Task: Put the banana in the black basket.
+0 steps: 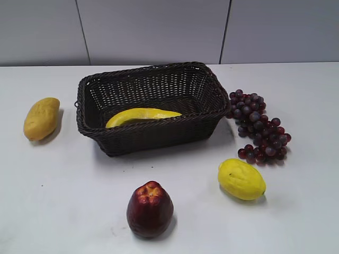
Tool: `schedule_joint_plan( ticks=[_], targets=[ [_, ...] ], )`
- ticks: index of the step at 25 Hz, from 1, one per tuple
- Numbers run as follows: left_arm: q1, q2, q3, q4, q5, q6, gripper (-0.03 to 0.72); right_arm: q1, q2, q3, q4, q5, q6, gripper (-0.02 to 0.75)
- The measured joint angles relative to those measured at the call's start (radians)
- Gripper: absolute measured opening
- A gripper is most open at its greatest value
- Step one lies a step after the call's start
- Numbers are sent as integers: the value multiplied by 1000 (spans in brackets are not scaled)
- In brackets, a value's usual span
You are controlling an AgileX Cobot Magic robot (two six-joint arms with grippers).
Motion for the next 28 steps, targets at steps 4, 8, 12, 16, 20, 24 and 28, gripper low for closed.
schedule_joint_plan(
  ticks=[4,8,12,16,20,24,28],
  targets=[
    [0,-98,0,0,-1,0,557,0,0,0,0,0,0,591],
    [0,-168,0,0,-2,0,547,0,0,0,0,0,0,591],
    [0,-172,0,-1,-2,0,538,0,0,0,0,0,0,591],
    [0,-172,0,-1,-2,0,537,0,0,0,0,0,0,591],
    [0,-172,0,-1,-2,0,537,0,0,0,0,0,0,591],
    [0,-172,0,-1,-2,0,524,0,0,0,0,0,0,591],
    [0,-172,0,-1,-2,0,507,0,0,0,0,0,0,591]
  ],
)
